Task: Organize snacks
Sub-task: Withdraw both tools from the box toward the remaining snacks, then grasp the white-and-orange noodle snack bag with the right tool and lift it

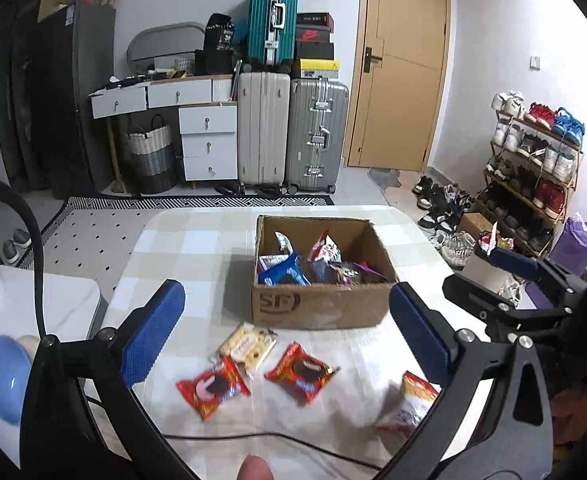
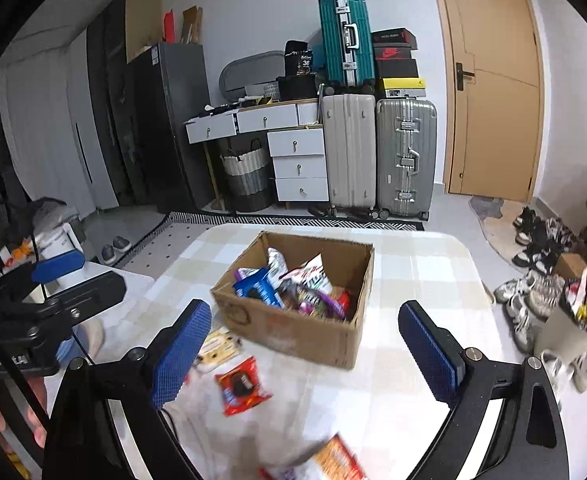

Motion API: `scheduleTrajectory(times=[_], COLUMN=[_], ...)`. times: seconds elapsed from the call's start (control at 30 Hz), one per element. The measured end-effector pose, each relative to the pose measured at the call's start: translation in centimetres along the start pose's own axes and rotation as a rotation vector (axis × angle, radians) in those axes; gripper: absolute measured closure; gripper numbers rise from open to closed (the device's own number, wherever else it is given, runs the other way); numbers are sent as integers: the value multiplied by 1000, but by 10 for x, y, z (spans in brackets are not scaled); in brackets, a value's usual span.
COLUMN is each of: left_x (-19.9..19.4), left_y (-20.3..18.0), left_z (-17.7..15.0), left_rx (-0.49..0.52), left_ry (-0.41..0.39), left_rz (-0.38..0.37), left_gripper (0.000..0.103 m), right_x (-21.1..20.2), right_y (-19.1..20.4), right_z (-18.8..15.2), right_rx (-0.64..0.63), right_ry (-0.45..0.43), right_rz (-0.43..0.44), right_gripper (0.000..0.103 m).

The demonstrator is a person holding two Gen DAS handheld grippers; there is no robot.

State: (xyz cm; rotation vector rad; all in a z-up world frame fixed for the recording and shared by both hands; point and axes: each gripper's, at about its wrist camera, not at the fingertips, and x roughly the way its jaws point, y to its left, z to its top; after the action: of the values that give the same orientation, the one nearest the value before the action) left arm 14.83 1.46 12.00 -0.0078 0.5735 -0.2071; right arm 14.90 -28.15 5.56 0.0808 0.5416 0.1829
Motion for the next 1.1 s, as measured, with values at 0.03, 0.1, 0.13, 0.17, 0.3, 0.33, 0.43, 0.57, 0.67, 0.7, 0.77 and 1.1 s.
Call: scheduleTrajectory(times=[0.03, 0.1, 0.13, 0.17, 0.3, 0.33, 0.43, 0.57, 0.67, 0.7, 0.77, 1.1], left_x=[-8, -30, -41, -48, -74, -79, -90, -85, -74, -71, -69, -47], left_y=[-1, 2, 3, 5, 16, 20, 34, 53, 57, 56, 53, 38], left_z=[-4, -18, -25, -30, -57, -65, -91, -129, -153, -159, -167, -158], left_rx=[-5, -27, -39, -45, -67, -76, -104, -142, -131, -117, -91, -49], left_ry=[-5, -30, -40, -41, -57, -64, -78, -67, -23, -25, -33, -48], left_rz=[2, 0, 3, 5, 29, 37, 33, 56, 57, 64, 60, 63], left_gripper=[1, 1, 1, 1, 1, 1, 1, 1, 1, 1, 1, 1], right_x=[-8, -23, -30, -38, -60, -65, -71, -70, -61, -59, -57, -23], right_y=[2, 4, 5, 8, 15, 16, 19, 20, 16, 15, 17, 21], right_z=[-5, -16, -22, -28, -53, -61, -88, -125, -148, -156, -171, -182], right_rx=[7, 19, 24, 29, 20, 17, 18, 27, 45, 49, 37, 47], right_ry=[-3, -10, -11, -16, -39, -43, -48, -41, -21, -18, -26, 50], right_rz=[-1, 0, 2, 5, -5, -8, -13, -7, -4, 1, 8, 0], right_gripper=[7, 7, 7, 7, 7, 7, 7, 7, 7, 7, 7, 7])
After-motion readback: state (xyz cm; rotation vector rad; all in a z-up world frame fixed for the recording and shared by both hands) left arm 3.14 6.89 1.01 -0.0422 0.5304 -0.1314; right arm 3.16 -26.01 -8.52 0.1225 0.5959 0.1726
